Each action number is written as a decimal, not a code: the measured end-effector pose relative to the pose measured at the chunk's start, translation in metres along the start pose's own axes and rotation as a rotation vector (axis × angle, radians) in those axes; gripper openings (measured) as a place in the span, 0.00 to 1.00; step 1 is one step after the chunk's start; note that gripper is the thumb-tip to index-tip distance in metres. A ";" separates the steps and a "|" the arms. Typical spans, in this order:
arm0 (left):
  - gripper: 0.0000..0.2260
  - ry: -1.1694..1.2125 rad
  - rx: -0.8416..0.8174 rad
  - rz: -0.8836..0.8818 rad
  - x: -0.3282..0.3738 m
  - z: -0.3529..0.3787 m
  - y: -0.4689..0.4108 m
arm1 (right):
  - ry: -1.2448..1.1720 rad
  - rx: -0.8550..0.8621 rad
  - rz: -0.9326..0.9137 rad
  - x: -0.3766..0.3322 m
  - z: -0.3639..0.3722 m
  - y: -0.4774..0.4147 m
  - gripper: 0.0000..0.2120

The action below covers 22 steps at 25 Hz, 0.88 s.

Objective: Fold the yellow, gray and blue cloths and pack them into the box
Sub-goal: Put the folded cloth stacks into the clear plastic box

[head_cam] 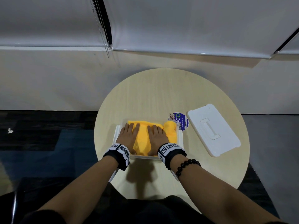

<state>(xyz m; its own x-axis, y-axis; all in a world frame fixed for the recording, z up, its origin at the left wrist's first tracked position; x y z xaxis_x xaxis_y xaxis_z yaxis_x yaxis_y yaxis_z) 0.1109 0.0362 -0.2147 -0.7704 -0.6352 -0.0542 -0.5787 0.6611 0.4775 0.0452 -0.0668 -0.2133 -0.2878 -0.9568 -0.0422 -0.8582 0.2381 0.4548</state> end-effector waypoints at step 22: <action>0.31 0.317 0.022 0.111 0.147 -0.130 -0.034 | -1.108 0.439 0.443 0.220 -0.024 0.087 0.13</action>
<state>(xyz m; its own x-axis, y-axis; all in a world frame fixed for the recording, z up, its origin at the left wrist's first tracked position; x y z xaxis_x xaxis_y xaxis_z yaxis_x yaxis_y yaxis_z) 0.0524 -0.1320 -0.1246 -0.7098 -0.6488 0.2742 -0.5041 0.7398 0.4456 -0.0829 -0.2602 -0.1619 -0.6028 -0.1805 -0.7772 -0.6049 0.7386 0.2976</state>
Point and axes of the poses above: each hand's wrist, its own y-axis away from the middle knuckle, its own z-axis out of the palm, x = y × z, the point moved 10 cm from there along -y, towards the middle knuckle, and after that the axes turned 3 degrees about z, right-handed, at the moved point
